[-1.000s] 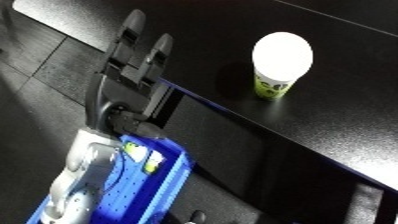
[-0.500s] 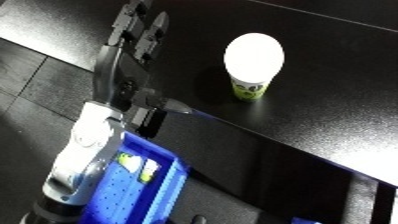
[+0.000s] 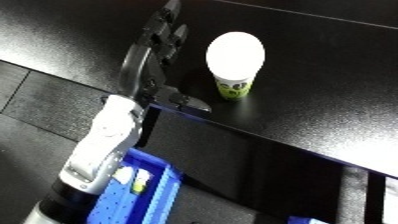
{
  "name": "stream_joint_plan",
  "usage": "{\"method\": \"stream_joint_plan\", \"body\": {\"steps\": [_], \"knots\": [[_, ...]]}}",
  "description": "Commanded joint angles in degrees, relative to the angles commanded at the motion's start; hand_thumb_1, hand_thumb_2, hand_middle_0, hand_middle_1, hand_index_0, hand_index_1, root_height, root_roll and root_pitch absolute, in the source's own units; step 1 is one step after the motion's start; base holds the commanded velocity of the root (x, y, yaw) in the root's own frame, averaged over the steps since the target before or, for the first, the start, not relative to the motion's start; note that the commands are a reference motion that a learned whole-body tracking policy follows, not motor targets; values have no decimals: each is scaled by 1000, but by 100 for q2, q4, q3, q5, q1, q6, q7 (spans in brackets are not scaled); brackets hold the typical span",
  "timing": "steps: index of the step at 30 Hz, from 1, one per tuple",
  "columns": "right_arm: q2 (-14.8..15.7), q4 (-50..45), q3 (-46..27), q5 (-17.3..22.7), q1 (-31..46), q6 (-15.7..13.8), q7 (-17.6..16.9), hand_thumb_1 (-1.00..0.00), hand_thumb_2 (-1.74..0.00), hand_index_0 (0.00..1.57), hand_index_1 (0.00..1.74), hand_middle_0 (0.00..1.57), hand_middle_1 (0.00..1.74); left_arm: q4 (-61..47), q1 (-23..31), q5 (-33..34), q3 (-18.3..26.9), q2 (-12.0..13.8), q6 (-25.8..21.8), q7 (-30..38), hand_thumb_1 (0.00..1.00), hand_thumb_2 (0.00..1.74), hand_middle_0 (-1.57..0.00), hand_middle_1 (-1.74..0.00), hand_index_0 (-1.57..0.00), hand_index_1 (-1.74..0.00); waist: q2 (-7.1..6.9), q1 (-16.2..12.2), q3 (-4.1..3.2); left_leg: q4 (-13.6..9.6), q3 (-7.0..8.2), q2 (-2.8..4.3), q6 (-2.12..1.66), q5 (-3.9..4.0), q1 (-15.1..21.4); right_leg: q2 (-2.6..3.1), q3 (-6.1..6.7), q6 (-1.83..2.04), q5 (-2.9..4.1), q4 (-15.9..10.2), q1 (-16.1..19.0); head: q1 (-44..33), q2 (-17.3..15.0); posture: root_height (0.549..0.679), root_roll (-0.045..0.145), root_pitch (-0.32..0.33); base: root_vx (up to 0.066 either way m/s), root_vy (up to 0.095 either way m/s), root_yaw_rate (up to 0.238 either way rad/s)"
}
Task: Pick up the object and place it into the box
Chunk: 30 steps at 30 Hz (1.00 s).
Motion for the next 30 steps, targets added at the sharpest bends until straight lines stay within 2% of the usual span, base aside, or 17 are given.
{"method": "stream_joint_plan", "body": {"steps": [9, 15, 25, 30], "knots": [[13, -80, 81, 89, -129, 55, -55, 0, 0, 0, 0, 0, 0, 569, -361, 41, -322, -236, -8, 139, 0, 0, 0, 0, 0, 0, -75, -127, 100, 133, 77, 30, 40, -65, -117, 34, 66, 22, 24, 77, -174, -72, 165, 619, 20, -62, 9, 8, -57], [35, -100, 129, 152, -214, 62, -80, 0, 0, 0, 0, 0, 0, 873, -589, 51, -458, -375, -54, 197, 0, 0, 0, 0, 0, 0, -107, -201, 128, 172, 123, 55, 54, -103, -162, 55, 105, 38, 41, 77, -248, -163, 196, 619, 18, -55, 5, 2, -58], [69, -74, 198, 134, -220, 104, -74, 0, 0, 0, 0, 0, 0, 959, -925, 118, -596, -498, -164, 132, 500, 870, -785, -870, -785, -870, -95, -290, 128, 175, 157, 76, 63, -148, -138, 54, 146, 56, 45, 65, -275, -376, 176, 619, 20, -52, 9, 1, -29], [81, -41, 220, 65, -216, 84, -55, 0, 0, 0, 0, 0, 0, 877, -1071, 80, -620, -453, -109, 91, 750, 1305, -1178, -1305, -1178, -1305, -58, -307, 124, 167, 151, 70, 64, -161, -88, 46, 147, 43, 23, 67, -227, -435, 102, 619, 22, -57, 20, 6, 1]]}}
